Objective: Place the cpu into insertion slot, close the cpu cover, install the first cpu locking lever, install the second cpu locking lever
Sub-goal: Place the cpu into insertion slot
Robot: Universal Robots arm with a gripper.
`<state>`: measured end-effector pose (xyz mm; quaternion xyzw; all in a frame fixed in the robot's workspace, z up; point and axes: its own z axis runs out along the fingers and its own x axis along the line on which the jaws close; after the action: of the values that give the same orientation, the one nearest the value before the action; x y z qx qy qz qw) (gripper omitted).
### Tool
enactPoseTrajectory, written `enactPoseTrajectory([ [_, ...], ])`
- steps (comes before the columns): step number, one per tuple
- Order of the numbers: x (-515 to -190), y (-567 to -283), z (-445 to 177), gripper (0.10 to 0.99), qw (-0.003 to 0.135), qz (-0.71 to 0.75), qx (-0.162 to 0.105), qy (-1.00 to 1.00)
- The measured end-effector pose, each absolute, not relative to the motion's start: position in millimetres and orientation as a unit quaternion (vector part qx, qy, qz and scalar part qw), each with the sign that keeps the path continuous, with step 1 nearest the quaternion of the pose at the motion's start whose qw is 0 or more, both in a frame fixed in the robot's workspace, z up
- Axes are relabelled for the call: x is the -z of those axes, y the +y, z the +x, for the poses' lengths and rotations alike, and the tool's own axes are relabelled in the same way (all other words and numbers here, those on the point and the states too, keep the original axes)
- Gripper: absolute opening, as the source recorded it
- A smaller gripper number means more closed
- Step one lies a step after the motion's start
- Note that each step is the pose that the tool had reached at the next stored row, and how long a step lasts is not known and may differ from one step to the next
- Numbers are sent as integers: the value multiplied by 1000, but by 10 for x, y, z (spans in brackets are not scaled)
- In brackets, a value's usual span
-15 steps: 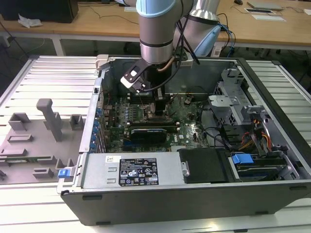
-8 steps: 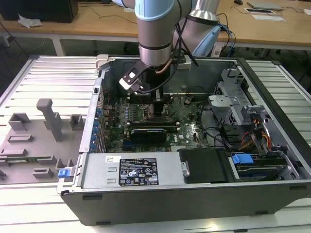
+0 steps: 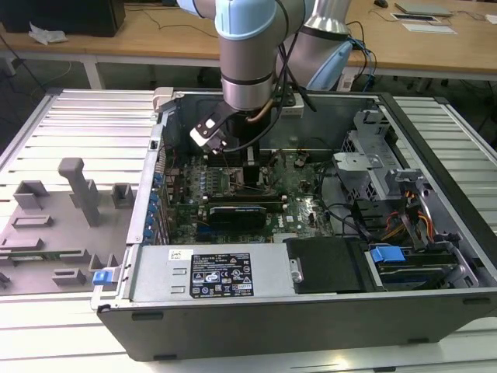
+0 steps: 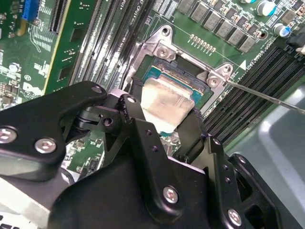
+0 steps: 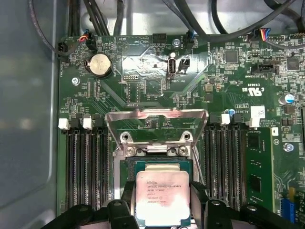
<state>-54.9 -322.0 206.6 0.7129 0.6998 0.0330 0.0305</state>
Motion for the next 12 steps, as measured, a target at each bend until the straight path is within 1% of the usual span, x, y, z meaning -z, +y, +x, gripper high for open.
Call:
enactPoseTrajectory([
  [12, -1969, -3189, -569, 541, 29, 715, -34, 698],
])
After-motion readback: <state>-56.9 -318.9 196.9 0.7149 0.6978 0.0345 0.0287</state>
